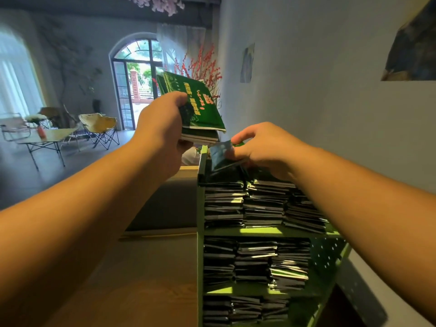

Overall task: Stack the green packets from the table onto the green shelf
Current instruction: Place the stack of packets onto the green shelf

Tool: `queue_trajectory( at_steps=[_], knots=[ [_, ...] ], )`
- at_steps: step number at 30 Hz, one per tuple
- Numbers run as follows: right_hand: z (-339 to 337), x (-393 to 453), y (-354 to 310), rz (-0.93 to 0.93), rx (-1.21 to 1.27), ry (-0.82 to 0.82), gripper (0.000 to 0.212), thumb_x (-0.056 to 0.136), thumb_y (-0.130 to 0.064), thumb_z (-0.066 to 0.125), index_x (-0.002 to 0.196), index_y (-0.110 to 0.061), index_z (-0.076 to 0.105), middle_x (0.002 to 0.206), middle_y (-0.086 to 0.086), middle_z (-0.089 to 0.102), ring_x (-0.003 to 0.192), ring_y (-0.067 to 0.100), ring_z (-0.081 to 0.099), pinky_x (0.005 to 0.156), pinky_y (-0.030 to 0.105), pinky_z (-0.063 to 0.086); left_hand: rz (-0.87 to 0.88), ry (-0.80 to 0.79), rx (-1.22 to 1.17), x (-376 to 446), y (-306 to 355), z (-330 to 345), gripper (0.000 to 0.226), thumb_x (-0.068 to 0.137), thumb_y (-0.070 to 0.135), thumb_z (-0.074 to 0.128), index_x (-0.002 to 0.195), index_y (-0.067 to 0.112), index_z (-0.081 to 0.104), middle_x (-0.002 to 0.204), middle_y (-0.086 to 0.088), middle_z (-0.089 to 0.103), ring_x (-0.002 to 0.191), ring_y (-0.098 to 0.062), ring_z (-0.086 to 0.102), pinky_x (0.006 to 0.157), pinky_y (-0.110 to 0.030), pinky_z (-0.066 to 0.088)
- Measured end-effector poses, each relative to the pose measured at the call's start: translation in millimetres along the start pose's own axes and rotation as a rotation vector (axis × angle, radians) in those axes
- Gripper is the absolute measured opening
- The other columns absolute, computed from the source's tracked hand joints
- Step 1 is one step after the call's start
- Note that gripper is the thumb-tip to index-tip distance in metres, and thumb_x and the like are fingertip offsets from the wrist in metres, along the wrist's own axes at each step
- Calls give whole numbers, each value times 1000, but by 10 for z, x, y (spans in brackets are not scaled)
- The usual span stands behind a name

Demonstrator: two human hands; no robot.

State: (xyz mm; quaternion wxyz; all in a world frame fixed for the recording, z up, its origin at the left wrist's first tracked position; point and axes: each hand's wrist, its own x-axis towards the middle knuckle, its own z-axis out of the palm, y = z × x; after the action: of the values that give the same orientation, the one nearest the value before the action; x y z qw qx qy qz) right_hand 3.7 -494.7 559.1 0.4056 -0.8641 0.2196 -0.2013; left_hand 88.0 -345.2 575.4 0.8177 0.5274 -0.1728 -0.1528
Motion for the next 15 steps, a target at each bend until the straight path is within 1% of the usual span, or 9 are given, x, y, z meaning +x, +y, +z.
queue_trajectory(
  at_steps=[2, 4, 7, 9, 10, 11, 13, 14, 15],
  knots=[
    [71, -20, -67, -74, -281, -28, 38, 83, -28, 82, 117, -14, 72, 110, 6, 71, 96, 23, 67, 80, 34, 56, -22, -18, -22, 3, -11, -27, 16, 100, 23, 55, 111, 15, 62, 98, -6, 73, 78, -18, 75, 60, -28, 56],
    [139, -37, -132, -123, -446, -30, 38, 88, -34, 76, 121, -16, 71, 114, 5, 70, 103, 23, 65, 84, 33, 53, -32, -17, -20, 18, -32, -44, 18, 100, 23, 55, 113, 14, 62, 106, -10, 74, 87, -21, 75, 64, -30, 59],
    [201, -34, -219, -154, -523, -34, 25, 96, -33, 66, 116, -19, 73, 107, 6, 71, 96, 23, 64, 68, 28, 50, -46, -18, -30, 33, -52, -67, 18, 100, 23, 55, 113, 13, 63, 112, -13, 74, 92, -25, 76, 69, -31, 61],
    [160, -17, -223, -167, -568, -15, 20, 99, -25, 61, 114, -21, 73, 104, 3, 70, 87, 21, 60, 60, 26, 44, -56, -38, -29, 18, -64, -48, 18, 100, 22, 54, 114, 13, 62, 109, -12, 76, 87, -24, 77, 73, -34, 63],
    [126, -4, -212, -169, -554, 19, 22, 99, -21, 58, 115, -19, 73, 103, 2, 68, 86, 20, 57, 60, 27, 41, -61, -53, -31, 3, -71, -28, 16, 101, 21, 53, 112, 13, 62, 109, -13, 76, 88, -25, 78, 79, -38, 63],
    [81, 15, -198, -164, -483, 76, 24, 100, -17, 54, 114, -15, 73, 101, 1, 66, 85, 20, 55, 61, 27, 39, -64, -68, -31, -16, -77, -1, 14, 101, 20, 53, 108, 12, 62, 110, -14, 76, 91, -26, 77, 85, -41, 62],
    [-9, 6, -193, -78, -85, 131, 27, 102, -17, 49, 112, -6, 71, 97, 7, 67, 77, 20, 54, 61, 29, 39, -74, -111, -16, -27, -114, 61, 14, 101, 15, 51, 108, 9, 61, 111, -16, 75, 93, -27, 77, 91, -44, 60],
    [-64, -32, -201, -7, 156, 96, 27, 103, -22, 48, 112, -7, 69, 91, 9, 67, 72, 20, 55, 60, 30, 41, -88, -145, -7, -26, -141, 96, 16, 100, 13, 51, 111, 6, 61, 108, -17, 76, 92, -27, 77, 88, -41, 61],
    [-121, -83, -210, 57, 352, 33, 29, 104, -29, 49, 112, -9, 68, 86, 10, 68, 69, 19, 58, 59, 30, 45, -104, -185, 11, -28, -174, 137, 16, 99, 11, 52, 110, 3, 61, 104, -16, 77, 88, -25, 77, 80, -36, 63]
  ],
)
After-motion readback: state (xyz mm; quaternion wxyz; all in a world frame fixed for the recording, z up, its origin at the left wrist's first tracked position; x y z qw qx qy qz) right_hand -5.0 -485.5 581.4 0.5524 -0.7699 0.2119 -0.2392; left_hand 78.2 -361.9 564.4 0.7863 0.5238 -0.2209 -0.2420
